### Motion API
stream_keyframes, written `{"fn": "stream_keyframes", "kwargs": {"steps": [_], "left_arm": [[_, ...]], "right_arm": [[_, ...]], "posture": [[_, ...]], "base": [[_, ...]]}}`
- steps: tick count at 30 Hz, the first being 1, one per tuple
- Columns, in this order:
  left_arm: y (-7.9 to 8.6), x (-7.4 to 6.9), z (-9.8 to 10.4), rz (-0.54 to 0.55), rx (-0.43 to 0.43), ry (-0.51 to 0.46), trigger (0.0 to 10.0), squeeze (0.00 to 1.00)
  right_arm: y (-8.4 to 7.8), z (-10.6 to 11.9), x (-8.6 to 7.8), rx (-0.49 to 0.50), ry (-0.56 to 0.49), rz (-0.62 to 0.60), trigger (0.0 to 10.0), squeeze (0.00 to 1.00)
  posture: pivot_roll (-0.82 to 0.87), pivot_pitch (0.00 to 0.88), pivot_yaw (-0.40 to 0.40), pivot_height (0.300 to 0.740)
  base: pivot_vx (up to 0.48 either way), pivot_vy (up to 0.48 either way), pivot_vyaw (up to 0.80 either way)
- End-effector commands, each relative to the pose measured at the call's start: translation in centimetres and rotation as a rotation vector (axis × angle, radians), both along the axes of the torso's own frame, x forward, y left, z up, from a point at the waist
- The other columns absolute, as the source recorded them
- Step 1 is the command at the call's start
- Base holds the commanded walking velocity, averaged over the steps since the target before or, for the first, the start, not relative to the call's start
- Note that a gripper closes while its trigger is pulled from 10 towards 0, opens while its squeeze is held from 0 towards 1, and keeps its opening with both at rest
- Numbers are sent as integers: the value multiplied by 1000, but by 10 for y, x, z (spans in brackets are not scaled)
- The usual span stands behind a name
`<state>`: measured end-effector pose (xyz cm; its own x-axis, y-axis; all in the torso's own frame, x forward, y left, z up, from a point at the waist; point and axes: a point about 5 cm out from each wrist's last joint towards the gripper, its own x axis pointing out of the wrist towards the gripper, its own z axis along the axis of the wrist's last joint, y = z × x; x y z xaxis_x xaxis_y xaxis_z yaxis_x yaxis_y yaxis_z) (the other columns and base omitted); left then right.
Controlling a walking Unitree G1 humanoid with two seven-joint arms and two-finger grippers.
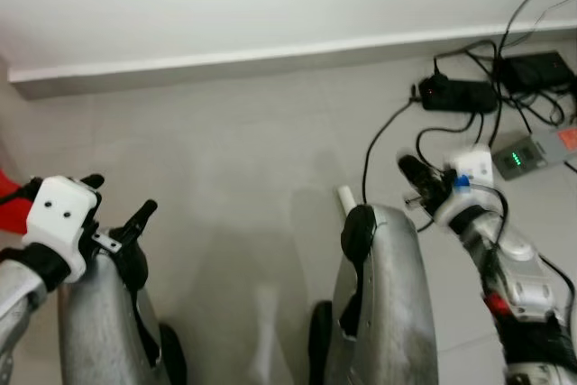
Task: Building children table
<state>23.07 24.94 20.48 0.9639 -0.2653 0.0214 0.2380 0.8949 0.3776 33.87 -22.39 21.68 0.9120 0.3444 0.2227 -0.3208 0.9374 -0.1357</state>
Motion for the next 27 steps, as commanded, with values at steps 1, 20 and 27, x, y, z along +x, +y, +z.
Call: {"fn": "stream_keyframes", "kwargs": {"steps": [1,20,27], "left_arm": [[2,-3,-29,21,-21,136,10000,0],[-8,13,-22,28,-70,32,10000,0],[-15,20,-17,20,-96,-7,10000,0]], "right_arm": [[-6,-15,-4,27,55,-25,0,0],[49,74,-20,160,-125,52,8039,0],[57,66,-30,176,-74,48,10000,0]], "posture": [[24,347,-147,300],[45,195,-149,345],[50,144,-150,365]], "base": [[0,0,0],[0,0,0],[0,0,0]]}}
